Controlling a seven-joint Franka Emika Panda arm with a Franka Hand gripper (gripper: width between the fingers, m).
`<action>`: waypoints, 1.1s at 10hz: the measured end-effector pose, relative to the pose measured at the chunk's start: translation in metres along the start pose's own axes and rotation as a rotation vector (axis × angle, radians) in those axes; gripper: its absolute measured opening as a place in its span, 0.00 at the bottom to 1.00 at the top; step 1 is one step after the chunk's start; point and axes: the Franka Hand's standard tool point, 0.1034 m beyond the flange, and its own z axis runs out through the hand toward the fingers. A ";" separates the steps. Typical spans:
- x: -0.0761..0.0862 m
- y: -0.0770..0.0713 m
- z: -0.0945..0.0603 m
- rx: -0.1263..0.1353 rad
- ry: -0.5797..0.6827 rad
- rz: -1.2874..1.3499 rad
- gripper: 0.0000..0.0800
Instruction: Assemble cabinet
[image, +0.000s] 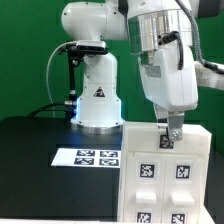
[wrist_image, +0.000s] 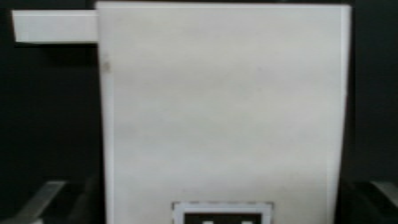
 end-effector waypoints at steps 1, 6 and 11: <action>0.000 0.000 0.000 0.000 0.000 -0.042 0.95; -0.010 0.000 -0.022 -0.031 -0.029 -0.516 1.00; -0.008 -0.004 -0.026 -0.091 0.006 -1.326 1.00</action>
Offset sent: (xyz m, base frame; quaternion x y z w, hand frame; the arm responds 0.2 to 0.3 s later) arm -0.0061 0.0108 0.0376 -0.0482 -0.0486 -0.3584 0.9311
